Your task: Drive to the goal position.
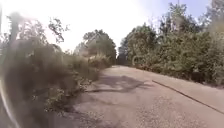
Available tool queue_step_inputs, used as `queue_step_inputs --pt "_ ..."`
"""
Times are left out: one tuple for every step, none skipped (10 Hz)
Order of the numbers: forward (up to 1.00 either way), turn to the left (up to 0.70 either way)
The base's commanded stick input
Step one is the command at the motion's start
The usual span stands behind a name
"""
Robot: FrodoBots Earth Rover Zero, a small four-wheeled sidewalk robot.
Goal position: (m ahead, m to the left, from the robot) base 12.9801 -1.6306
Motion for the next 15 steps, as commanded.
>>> queue_step_inputs --pt "0.70 0.00" --pt "0.70 0.00" --pt "0.70 0.00" --pt "0.70 0.00" --pt "0.70 0.00" --pt "0.70 0.00" --pt "0.70 0.00" --pt "0.70 0.00" --pt "0.70 0.00" --pt "0.70 0.00" --pt "0.70 0.00" --pt "0.70 0.00" --pt "0.70 0.00" --pt "0.70 0.00" --pt "0.70 0.00"
